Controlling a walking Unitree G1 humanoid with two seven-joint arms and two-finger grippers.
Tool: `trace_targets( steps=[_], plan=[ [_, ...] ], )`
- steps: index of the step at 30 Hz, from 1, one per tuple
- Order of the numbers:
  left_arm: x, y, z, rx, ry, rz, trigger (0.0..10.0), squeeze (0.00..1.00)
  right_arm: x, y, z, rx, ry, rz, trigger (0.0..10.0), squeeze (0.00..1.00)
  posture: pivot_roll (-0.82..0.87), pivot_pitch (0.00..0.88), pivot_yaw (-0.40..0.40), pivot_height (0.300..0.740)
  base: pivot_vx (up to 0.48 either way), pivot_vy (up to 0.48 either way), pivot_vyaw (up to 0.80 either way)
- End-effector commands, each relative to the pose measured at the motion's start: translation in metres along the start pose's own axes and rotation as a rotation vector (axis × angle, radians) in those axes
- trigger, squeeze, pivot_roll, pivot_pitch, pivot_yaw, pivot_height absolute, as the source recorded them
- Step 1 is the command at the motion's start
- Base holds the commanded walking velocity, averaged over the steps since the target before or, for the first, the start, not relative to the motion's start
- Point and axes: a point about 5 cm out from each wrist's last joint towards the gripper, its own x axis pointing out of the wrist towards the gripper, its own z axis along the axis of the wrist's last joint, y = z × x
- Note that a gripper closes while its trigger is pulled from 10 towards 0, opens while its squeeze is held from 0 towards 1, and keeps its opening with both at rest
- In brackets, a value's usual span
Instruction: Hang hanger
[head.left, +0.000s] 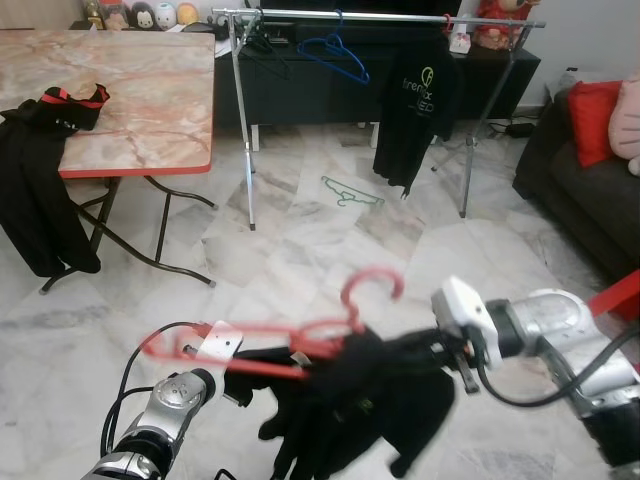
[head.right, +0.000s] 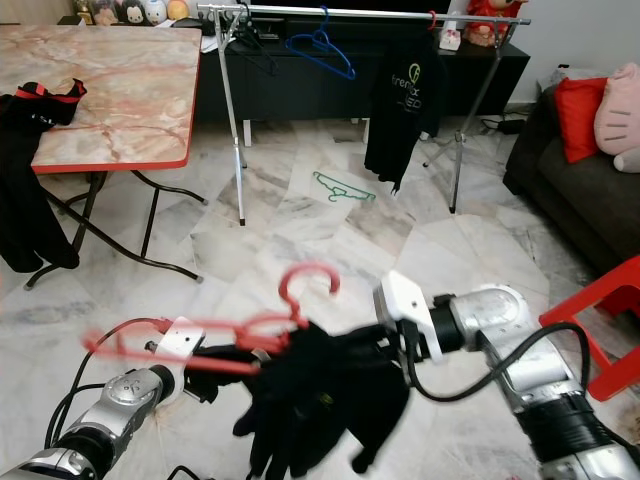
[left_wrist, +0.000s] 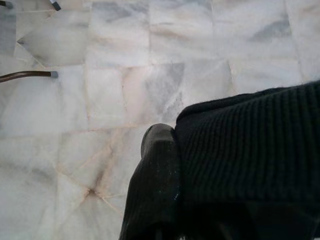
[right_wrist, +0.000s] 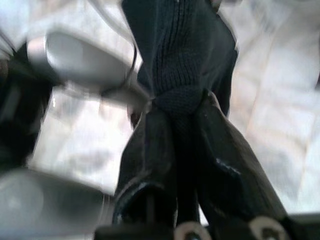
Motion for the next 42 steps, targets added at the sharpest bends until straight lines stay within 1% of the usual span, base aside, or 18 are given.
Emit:
trace_targets(
  steps=[1, 6, 7, 8, 9, 10, 12, 14, 17, 19, 20, 23, 29, 33, 37, 38, 40, 42],
  plan=[
    [-0.004, 0.004, -0.012, 0.003, 0.053, 0.023, 10.0, 0.0, -0.01, 0.0, 0.0, -0.032, 0.05, -0.004, 0.0, 0.0, -0.08, 0.038, -0.065, 0.74, 0.0, 0.0, 0.0],
    [-0.005, 0.005, -0.014, 0.019, 0.063, 0.023, 10.0, 0.0, -0.02, 0.004, -0.007, -0.033, 0.151, 0.002, 0.0, 0.0, -0.08, 0.04, -0.062, 0.74, 0.0, 0.0, 0.0],
    [-0.005, 0.005, -0.015, 0.026, 0.068, 0.023, 10.0, 0.0, -0.025, 0.005, -0.013, -0.036, 0.228, 0.0, 0.0, 0.0, -0.08, 0.045, -0.061, 0.74, 0.0, 0.0, 0.0],
    [-0.005, 0.005, -0.015, 0.03, 0.071, 0.023, 10.0, 0.0, -0.027, 0.005, -0.017, -0.038, 0.267, 0.0, 0.0, 0.0, -0.08, 0.047, -0.06, 0.74, 0.0, 0.0, 0.0],
    [-0.005, 0.005, -0.015, 0.03, 0.071, 0.023, 10.0, 0.0, -0.027, 0.005, -0.017, -0.038, 0.267, 0.0, 0.0, 0.0, -0.08, 0.047, -0.06, 0.74, 0.0, 0.0, 0.0],
    [-0.006, 0.006, -0.017, 0.036, 0.078, 0.024, 10.0, 0.0, -0.032, 0.005, -0.022, -0.039, 0.319, -0.01, 0.0, 0.0, -0.08, 0.047, -0.06, 0.74, 0.0, 0.0, 0.0],
    [-0.006, 0.006, -0.018, 0.041, 0.084, 0.025, 10.0, 0.0, -0.035, 0.004, -0.023, -0.041, 0.332, -0.025, 0.0, 0.0, -0.08, 0.05, -0.06, 0.74, 0.0, 0.0, 0.0],
    [-0.007, 0.008, -0.02, 0.061, 0.101, 0.024, 10.0, 0.0, -0.044, -0.001, -0.026, -0.06, 0.387, -0.089, 0.0, 0.0, -0.08, 0.053, -0.059, 0.74, 0.0, 0.0, 0.0],
    [-0.008, 0.008, -0.021, 0.068, 0.109, 0.02, 10.0, 0.0, -0.051, -0.004, -0.028, -0.072, 0.437, -0.132, 0.0, 0.0, -0.08, 0.054, -0.058, 0.74, 0.0, 0.0, 0.0],
    [-0.008, 0.007, -0.023, 0.078, 0.122, 0.011, 10.0, 0.0, -0.056, -0.008, -0.027, -0.07, 0.427, -0.179, 0.0, 0.0, -0.08, 0.056, -0.056, 0.74, 0.0, 0.0, 0.0],
    [-0.009, 0.005, -0.026, 0.103, 0.14, -0.007, 10.0, 0.0, -0.06, -0.013, -0.024, -0.076, 0.409, -0.246, 0.0, 0.0, -0.08, 0.057, -0.056, 0.74, 0.0, 0.0, 0.0],
    [-0.01, 0.003, -0.032, 0.142, 0.173, -0.028, 10.0, 0.0, -0.065, -0.018, -0.025, -0.099, 0.437, -0.302, 0.0, 0.0, -0.09, 0.058, -0.053, 0.74, 0.0, 0.0, 0.0],
    [-0.011, 0.001, -0.034, 0.171, 0.191, -0.06, 10.0, 0.0, -0.063, -0.015, -0.031, -0.093, 0.464, -0.294, 0.0, 0.0, -0.09, 0.06, -0.051, 0.74, 0.0, 0.0, 0.0],
    [-0.011, 0.002, -0.033, 0.171, 0.192, -0.068, 10.0, 0.0, -0.059, -0.015, -0.039, -0.101, 0.524, -0.293, 0.0, 0.0, -0.09, 0.063, -0.05, 0.74, 0.0, 0.0, 0.0],
    [-0.012, 0.009, -0.029, 0.217, 0.195, -0.074, 10.0, 0.0, -0.058, -0.015, -0.048, -0.105, 0.585, -0.277, 0.0, 0.0, -0.08, 0.065, -0.05, 0.74, 0.0, 0.0, 0.0],
    [-0.012, 0.015, -0.025, 0.224, 0.189, -0.066, 10.0, 0.0, -0.058, -0.016, -0.051, -0.106, 0.614, -0.275, 0.0, 0.0, -0.08, 0.065, -0.05, 0.74, 0.0, 0.0, 0.0],
    [-0.012, 0.018, -0.022, 0.22, 0.181, -0.065, 10.0, 0.0, -0.057, -0.017, -0.053, -0.11, 0.627, -0.279, 0.0, 0.0, -0.08, 0.065, -0.05, 0.74, 0.0, 0.0, 0.0],
    [-0.012, 0.021, -0.011, 0.198, 0.144, -0.091, 10.0, 0.0, -0.054, -0.017, -0.055, -0.116, 0.648, -0.272, 0.0, 0.0, -0.08, 0.065, -0.05, 0.74, 0.0, 0.0, 0.0]
  ],
)
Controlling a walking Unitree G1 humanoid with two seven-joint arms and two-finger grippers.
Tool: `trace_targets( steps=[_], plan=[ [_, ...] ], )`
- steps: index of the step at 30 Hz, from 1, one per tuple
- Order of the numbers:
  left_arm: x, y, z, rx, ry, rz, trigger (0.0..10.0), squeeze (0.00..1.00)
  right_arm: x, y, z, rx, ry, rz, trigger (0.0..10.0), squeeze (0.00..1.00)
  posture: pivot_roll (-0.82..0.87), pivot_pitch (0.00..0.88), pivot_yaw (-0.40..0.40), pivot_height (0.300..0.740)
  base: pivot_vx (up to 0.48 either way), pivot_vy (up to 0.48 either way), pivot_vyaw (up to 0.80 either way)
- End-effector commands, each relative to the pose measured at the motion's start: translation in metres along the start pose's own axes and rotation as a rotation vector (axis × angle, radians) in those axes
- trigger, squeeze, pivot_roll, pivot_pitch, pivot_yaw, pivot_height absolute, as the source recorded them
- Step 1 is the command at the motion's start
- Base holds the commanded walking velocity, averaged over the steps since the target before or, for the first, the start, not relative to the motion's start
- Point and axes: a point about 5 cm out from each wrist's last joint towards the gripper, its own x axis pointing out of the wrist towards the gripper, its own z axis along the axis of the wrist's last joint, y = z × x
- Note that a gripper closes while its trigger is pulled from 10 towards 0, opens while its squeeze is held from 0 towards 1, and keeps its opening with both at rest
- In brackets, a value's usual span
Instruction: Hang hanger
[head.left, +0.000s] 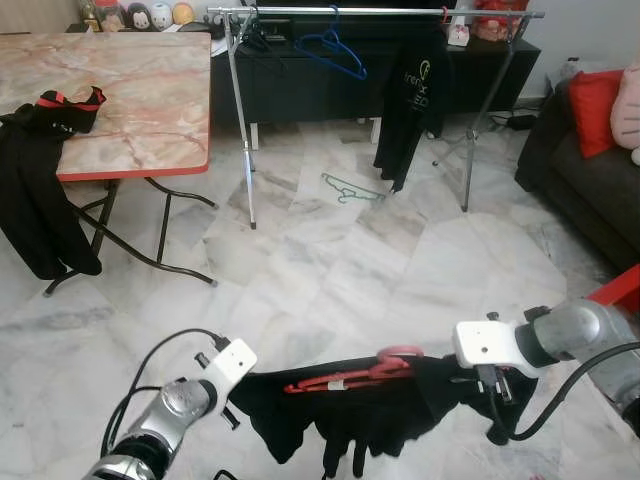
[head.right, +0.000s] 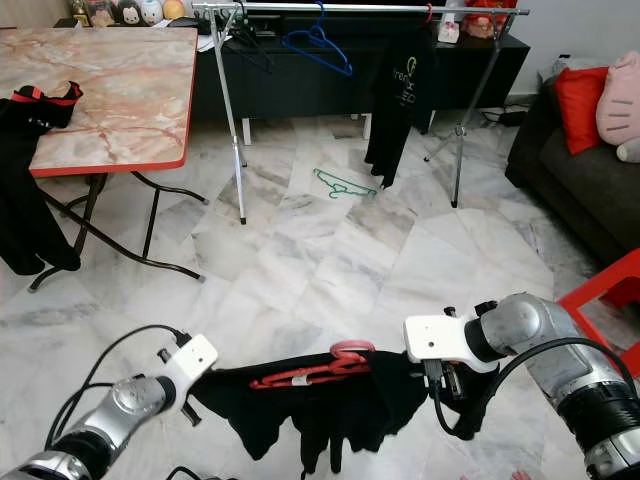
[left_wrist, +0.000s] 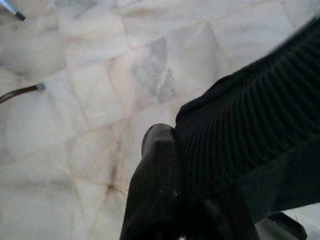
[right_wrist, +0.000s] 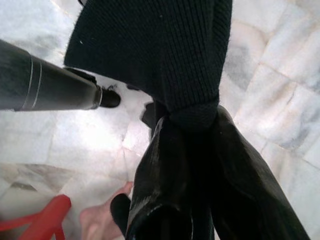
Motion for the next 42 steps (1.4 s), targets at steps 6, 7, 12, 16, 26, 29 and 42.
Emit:
trace_targets(
  steps=[6, 7, 12, 16, 26, 29, 42],
  plan=[
    [-0.015, 0.025, -0.001, -0.043, 0.013, -0.038, 10.0, 0.0, -0.003, -0.003, -0.015, -0.001, 0.124, -0.038, 0.0, 0.0, -0.06, 0.065, -0.051, 0.74, 0.0, 0.0, 0.0],
    [-0.016, 0.025, 0.0, -0.04, 0.007, -0.057, 10.0, 0.0, -0.002, -0.004, -0.015, -0.002, 0.129, -0.046, 0.0, 0.0, -0.06, 0.065, -0.051, 0.74, 0.0, 0.0, 0.0],
    [-0.02, 0.019, 0.0, 0.017, 0.03, -0.164, 10.0, 0.0, 0.003, -0.013, -0.008, 0.015, 0.067, -0.122, 0.0, 0.0, -0.06, 0.063, -0.046, 0.74, 0.0, 0.0, 0.0],
    [-0.02, 0.014, -0.004, 0.015, 0.05, -0.191, 10.0, 0.0, 0.003, -0.018, -0.007, 0.018, 0.058, -0.174, 0.0, 0.0, -0.06, 0.063, -0.044, 0.74, 0.0, 0.0, 0.0],
    [-0.026, 0.017, 0.015, -0.031, -0.038, -0.215, 10.0, 0.0, 0.019, -0.009, -0.007, 0.027, 0.046, -0.114, 0.0, 0.0, -0.06, 0.064, -0.046, 0.74, 0.0, 0.0, 0.0],
    [-0.029, 0.027, 0.037, -0.075, -0.138, -0.184, 10.0, 0.0, 0.028, 0.0, -0.007, 0.031, 0.047, -0.054, 0.0, 0.0, -0.05, 0.065, -0.048, 0.74, 0.0, 0.0, 0.0],
    [-0.047, 0.022, 0.085, -0.047, -0.312, -0.294, 10.0, 0.0, 0.052, 0.004, -0.003, 0.085, 0.011, -0.085, 0.0, 0.0, -0.05, 0.06, -0.051, 0.74, 0.0, 0.0, 0.0]
  ],
)
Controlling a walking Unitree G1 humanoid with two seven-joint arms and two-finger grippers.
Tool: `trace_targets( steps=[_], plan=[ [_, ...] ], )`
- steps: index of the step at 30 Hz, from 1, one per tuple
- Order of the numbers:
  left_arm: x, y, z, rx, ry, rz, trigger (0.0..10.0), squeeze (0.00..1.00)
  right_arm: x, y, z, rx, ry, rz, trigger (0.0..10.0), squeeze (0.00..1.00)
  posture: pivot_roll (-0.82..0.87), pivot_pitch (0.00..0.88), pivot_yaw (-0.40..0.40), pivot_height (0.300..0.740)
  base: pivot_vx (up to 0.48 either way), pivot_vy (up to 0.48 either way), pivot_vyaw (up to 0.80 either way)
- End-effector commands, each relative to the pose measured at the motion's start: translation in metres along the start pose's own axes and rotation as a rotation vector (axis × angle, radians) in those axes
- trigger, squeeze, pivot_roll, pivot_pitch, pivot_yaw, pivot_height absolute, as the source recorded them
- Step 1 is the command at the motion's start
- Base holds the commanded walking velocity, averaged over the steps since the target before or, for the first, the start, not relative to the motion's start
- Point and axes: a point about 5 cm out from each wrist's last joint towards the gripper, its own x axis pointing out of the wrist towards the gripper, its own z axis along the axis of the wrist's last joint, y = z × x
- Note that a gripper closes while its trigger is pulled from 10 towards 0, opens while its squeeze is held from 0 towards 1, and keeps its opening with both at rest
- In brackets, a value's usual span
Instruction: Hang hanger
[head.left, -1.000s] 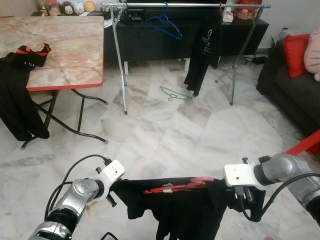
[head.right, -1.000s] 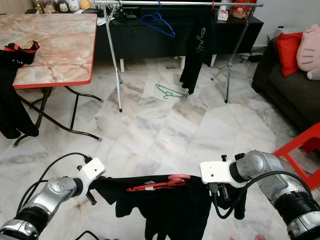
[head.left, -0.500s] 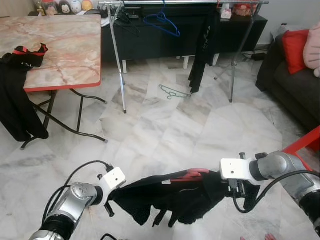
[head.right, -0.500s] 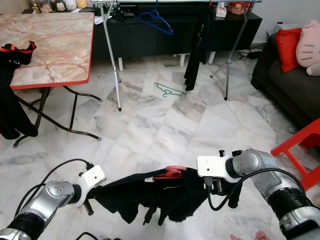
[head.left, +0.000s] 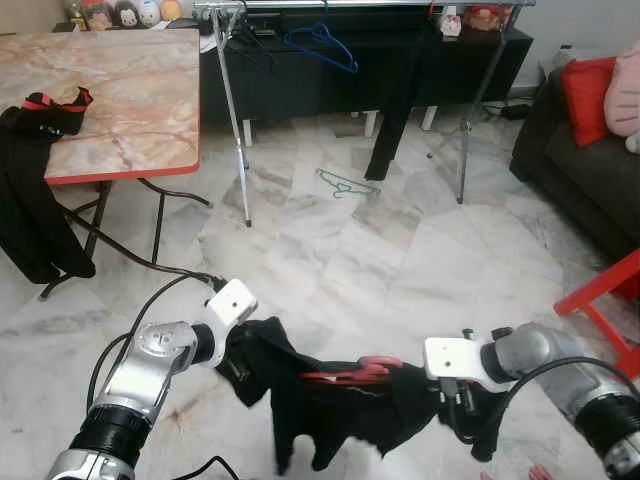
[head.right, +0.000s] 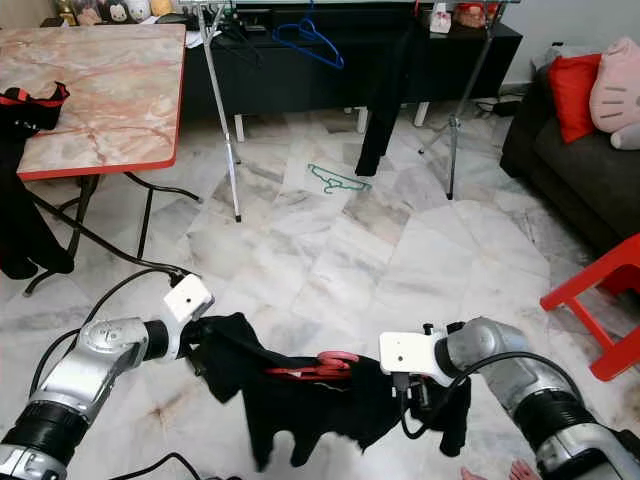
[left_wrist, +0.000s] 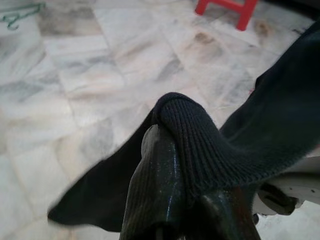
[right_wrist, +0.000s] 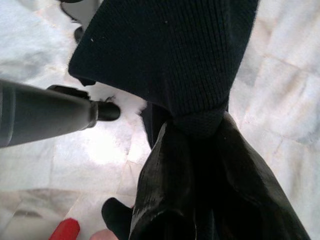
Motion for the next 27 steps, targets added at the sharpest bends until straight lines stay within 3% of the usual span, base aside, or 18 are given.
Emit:
trace_targets(
  steps=[1, 6, 11, 13, 17, 18, 23, 27],
  plan=[
    [-0.002, -0.004, 0.002, 0.005, 0.001, -0.03, 10.0, 0.0, -0.001, -0.007, -0.002, 0.011, 0.009, -0.065, 0.0, 0.0, -0.05, 0.06, -0.051, 0.74, 0.0, 0.0, 0.0],
    [-0.002, -0.013, 0.006, 0.002, -0.003, -0.083, 10.0, 0.0, 0.01, -0.009, 0.005, 0.114, -0.074, -0.148, 0.0, 0.0, -0.04, 0.056, -0.053, 0.74, 0.0, 0.0, 0.0],
    [0.001, -0.022, 0.007, -0.001, 0.006, -0.119, 10.0, 0.0, 0.021, -0.014, 0.03, 0.299, -0.326, -0.227, 0.0, 0.0, -0.04, 0.05, -0.049, 0.74, 0.0, 0.0, 0.0],
    [0.002, -0.025, 0.007, 0.005, 0.012, -0.131, 10.0, 0.0, 0.022, -0.017, 0.034, 0.318, -0.36, -0.254, 0.0, 0.0, -0.04, 0.05, -0.049, 0.74, 0.0, 0.0, 0.0],
    [0.006, -0.033, 0.012, 0.011, -0.007, -0.167, 10.0, 0.0, 0.027, -0.02, 0.036, 0.358, -0.359, -0.325, 0.0, 0.0, -0.03, 0.042, -0.05, 0.74, 0.0, 0.0, 0.0],
    [0.008, -0.04, 0.016, 0.013, -0.015, -0.198, 10.0, 0.0, 0.03, -0.023, 0.036, 0.409, -0.365, -0.373, 0.0, 0.0, -0.03, 0.04, -0.05, 0.74, 0.0, 0.0, 0.0],
    [0.009, -0.043, 0.017, 0.024, -0.018, -0.209, 10.0, 0.0, 0.033, -0.025, 0.042, 0.467, -0.412, -0.396, 0.0, 0.0, -0.03, 0.035, -0.044, 0.74, 0.0, 0.0, 0.0],
    [0.011, -0.049, 0.023, 0.037, -0.036, -0.229, 10.0, 0.0, 0.04, -0.023, 0.037, 0.441, -0.309, -0.442, 0.0, 0.0, -0.02, 0.04, -0.046, 0.74, 0.0, 0.0, 0.0]
  ],
)
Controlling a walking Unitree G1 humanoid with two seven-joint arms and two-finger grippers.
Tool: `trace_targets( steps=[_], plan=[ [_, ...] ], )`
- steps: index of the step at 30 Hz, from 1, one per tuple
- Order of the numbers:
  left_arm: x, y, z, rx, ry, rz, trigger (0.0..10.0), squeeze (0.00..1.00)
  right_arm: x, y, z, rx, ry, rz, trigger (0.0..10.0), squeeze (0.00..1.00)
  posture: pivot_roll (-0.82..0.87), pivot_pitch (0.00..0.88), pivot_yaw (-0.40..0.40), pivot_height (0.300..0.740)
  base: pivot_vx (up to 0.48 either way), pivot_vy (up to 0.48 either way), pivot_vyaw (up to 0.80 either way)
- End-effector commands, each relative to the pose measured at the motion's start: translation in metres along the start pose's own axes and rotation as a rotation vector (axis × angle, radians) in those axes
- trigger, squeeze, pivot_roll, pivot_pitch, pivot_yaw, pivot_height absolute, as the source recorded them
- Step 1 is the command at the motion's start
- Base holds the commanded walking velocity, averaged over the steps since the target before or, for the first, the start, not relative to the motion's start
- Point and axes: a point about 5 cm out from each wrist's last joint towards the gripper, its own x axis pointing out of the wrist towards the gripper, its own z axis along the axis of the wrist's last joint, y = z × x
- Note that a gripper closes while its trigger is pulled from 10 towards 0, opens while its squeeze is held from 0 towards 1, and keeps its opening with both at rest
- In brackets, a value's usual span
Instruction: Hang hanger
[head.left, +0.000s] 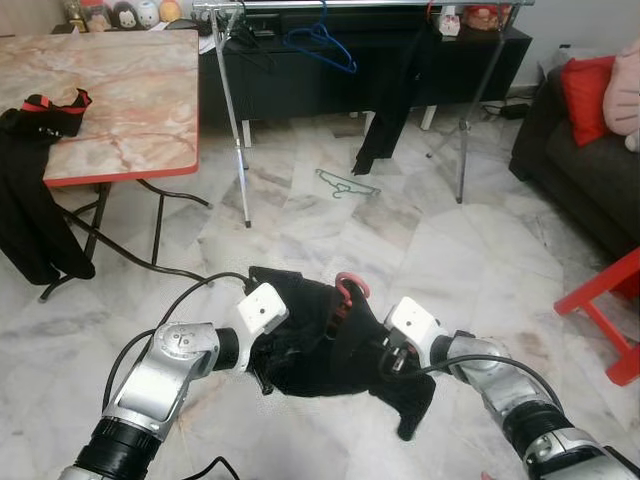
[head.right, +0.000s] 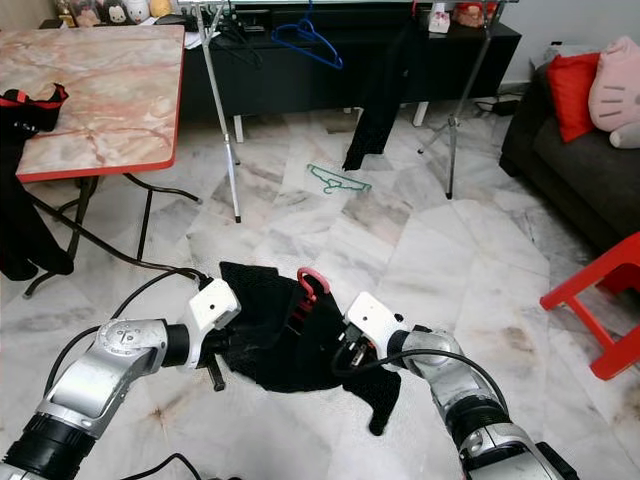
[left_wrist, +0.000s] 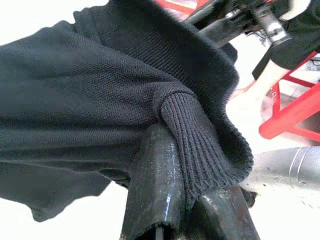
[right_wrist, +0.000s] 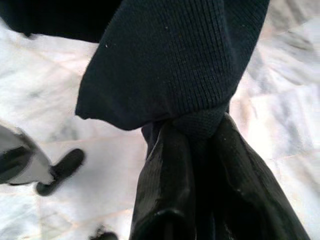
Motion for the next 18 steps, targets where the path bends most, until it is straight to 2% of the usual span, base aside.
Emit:
trace_targets(
  steps=[1, 8, 13, 14, 15, 16, 17, 18],
  plan=[
    [0.004, -0.011, 0.005, 0.007, -0.018, -0.063, 10.0, 0.0, 0.0, -0.011, 0.006, -0.011, -0.005, -0.089, 0.0, 0.0, -0.02, 0.04, -0.046, 0.74, 0.0, 0.0, 0.0],
    [0.005, -0.021, 0.014, 0.026, -0.039, -0.124, 10.0, 0.0, 0.004, -0.008, 0.006, 0.067, -0.031, -0.148, 0.0, 0.0, -0.01, 0.045, -0.047, 0.74, 0.0, 0.0, 0.0],
    [0.006, -0.025, 0.013, 0.03, -0.029, -0.148, 10.0, 0.0, 0.006, -0.012, 0.011, 0.11, -0.055, -0.206, 0.0, 0.0, -0.02, 0.05, -0.046, 0.74, 0.0, 0.0, 0.0],
    [0.006, -0.025, 0.013, 0.03, -0.028, -0.149, 10.0, 0.07, 0.006, -0.014, 0.013, 0.118, -0.065, -0.216, 0.0, 0.0, -0.02, 0.05, -0.046, 0.74, 0.0, 0.0, 0.0],
    [0.006, -0.025, 0.013, 0.03, -0.028, -0.149, 10.0, 0.07, 0.006, -0.014, 0.013, 0.118, -0.065, -0.216, 0.0, 0.0, -0.02, 0.05, -0.046, 0.74, 0.0, 0.0, 0.0],
    [0.006, -0.025, 0.013, 0.03, -0.028, -0.148, 10.0, 0.71, 0.006, -0.016, 0.017, 0.128, -0.078, -0.235, 0.0, 0.0, -0.02, 0.05, -0.046, 0.74, 0.0, 0.0, 0.0],
    [0.006, -0.025, 0.013, 0.03, -0.028, -0.148, 10.0, 0.71, 0.006, -0.016, 0.017, 0.128, -0.078, -0.235, 0.0, 0.0, -0.02, 0.05, -0.046, 0.74, 0.0, 0.0, 0.0],
    [0.006, -0.025, 0.014, 0.03, -0.03, -0.145, 10.0, 1.0, 0.006, -0.02, 0.022, 0.133, -0.099, -0.268, 0.0, 0.0, -0.02, 0.054, -0.048, 0.74, 0.0, 0.0, 0.0]
  ],
)
